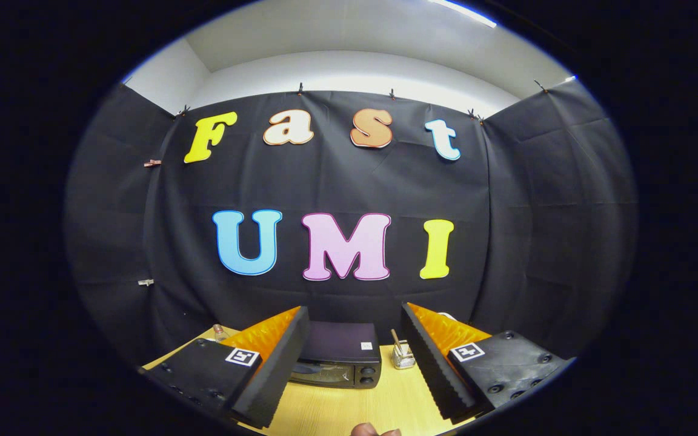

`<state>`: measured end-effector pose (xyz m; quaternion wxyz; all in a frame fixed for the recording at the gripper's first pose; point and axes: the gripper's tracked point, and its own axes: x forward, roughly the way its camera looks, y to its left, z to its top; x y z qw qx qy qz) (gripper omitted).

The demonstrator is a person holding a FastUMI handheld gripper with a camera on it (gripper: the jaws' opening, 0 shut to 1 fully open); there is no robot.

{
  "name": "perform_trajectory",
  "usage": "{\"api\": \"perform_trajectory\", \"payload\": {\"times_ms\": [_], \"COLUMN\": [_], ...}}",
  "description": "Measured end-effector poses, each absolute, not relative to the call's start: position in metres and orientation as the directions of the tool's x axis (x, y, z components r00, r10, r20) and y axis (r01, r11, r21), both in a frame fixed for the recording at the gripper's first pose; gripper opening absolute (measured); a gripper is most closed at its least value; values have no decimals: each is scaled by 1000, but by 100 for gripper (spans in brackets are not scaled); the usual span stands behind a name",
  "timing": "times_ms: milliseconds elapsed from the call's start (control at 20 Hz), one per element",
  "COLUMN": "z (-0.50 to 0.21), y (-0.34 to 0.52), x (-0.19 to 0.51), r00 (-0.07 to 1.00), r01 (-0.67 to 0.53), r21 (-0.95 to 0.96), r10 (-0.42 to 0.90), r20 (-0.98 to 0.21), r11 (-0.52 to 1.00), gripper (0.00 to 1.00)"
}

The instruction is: Open the toaster oven, put the food inside, and close the toaster oven door.

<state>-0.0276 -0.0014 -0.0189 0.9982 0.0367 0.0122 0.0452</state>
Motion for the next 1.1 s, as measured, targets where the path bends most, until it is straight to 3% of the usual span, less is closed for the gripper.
{"api": "perform_trajectory", "payload": {"times_ms": [1100], "z": [-5], "y": [-8], "x": [-22], "r00": [997], "r01": [-82], "r21": [68], "r10": [82], "r20": [-6], "r11": [994], "gripper": [98]}}
